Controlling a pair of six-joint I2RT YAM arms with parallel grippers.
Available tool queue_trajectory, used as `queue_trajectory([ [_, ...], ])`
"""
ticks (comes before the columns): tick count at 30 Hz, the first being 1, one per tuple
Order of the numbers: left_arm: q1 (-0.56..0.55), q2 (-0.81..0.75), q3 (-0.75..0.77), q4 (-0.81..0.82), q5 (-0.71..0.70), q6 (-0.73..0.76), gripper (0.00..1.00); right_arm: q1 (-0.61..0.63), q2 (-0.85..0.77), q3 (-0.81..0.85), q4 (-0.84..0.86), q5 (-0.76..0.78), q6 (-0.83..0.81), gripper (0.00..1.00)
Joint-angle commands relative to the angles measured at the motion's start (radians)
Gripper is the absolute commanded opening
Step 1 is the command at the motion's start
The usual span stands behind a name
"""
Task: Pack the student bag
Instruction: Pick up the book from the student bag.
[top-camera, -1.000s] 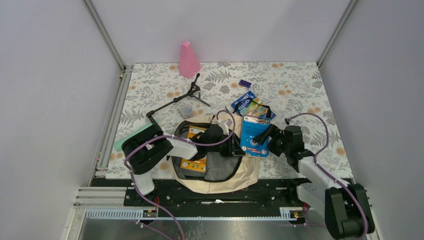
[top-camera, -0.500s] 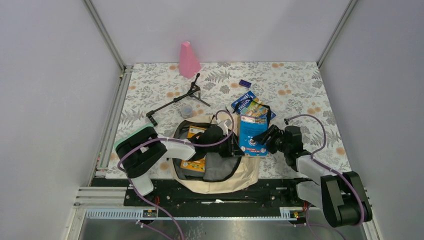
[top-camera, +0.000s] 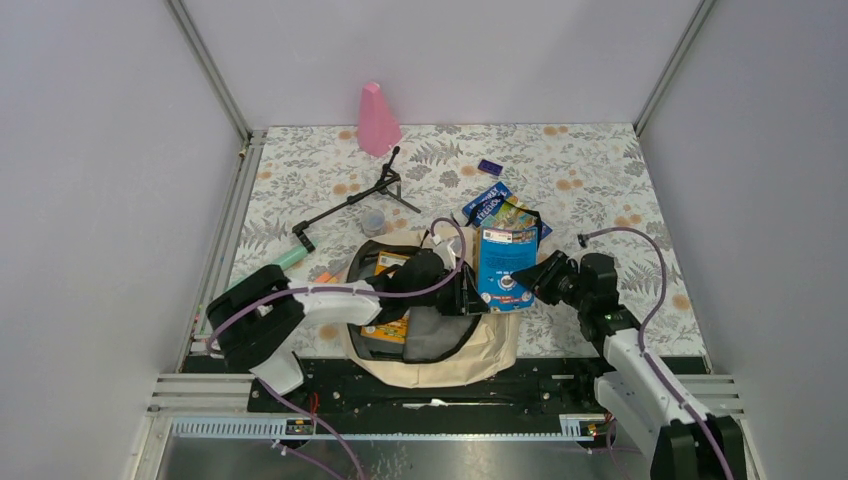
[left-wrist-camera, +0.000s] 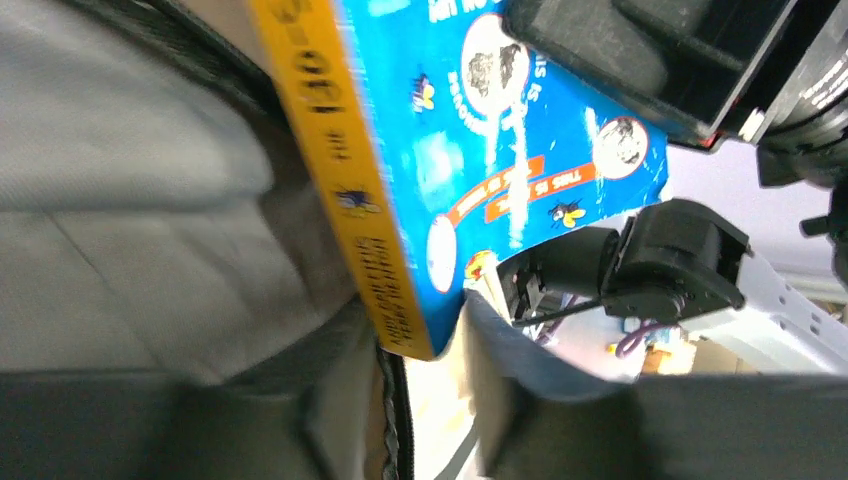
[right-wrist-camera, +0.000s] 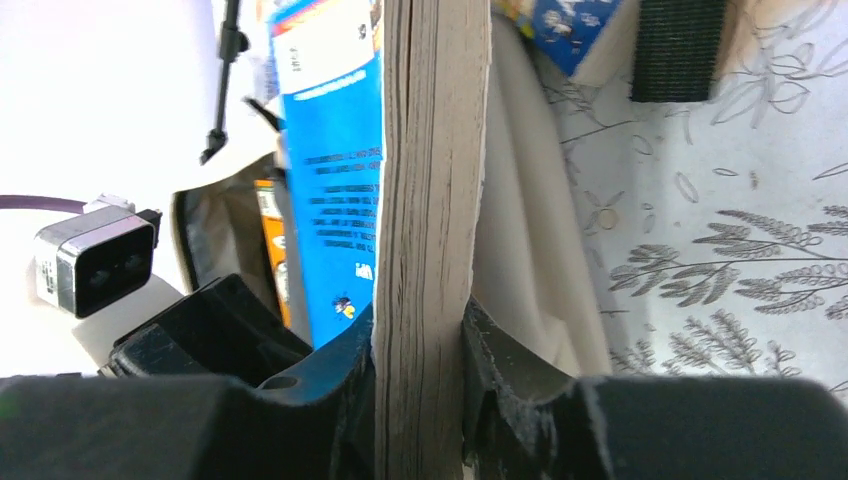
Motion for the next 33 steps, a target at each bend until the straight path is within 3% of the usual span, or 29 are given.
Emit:
queue_trajectory([
  [1,-0.026,-0.157,0.012,-0.031,-0.042,0.102,0.49,0.006,-0.157,0.135,-0.208,0.005,-0.080,0.00],
  [2,-0.026,-0.194,0.009,-0.052,-0.058,0.119,0.61,0.006,-0.196,0.163,-0.278,0.022,-0.103,0.00],
  [4,-0.026,-0.278,0.007,-0.095,-0.083,0.160,0.75,0.006,-0.279,0.213,-0.356,0.042,-0.130,0.00],
  [9,-0.024,-0.484,0.053,-0.239,-0.173,0.313,0.98,0.005,-0.358,0.282,-0.352,-0.001,-0.139,0.00],
  [13,-0.008,-0.581,0.087,-0.243,-0.193,0.357,0.99,0.006,-0.323,0.353,-0.256,-0.118,-0.135,0.00],
  [19,0.160,-0.643,-0.036,0.051,0.029,0.226,0.99,0.008,-0.243,0.312,0.168,-0.257,0.046,0.00],
  [22,0.172,-0.627,0.002,-0.031,0.029,0.273,0.99,0.023,-0.183,0.294,0.340,-0.286,0.123,0.00],
  [25,0.174,-0.590,0.049,-0.098,0.038,0.300,0.99,0.071,-0.151,0.320,0.353,-0.271,0.104,0.00],
  [33,0.190,-0.497,0.036,0.106,0.109,0.173,0.99,0.255,-0.062,0.344,0.423,-0.216,0.048,0.00],
])
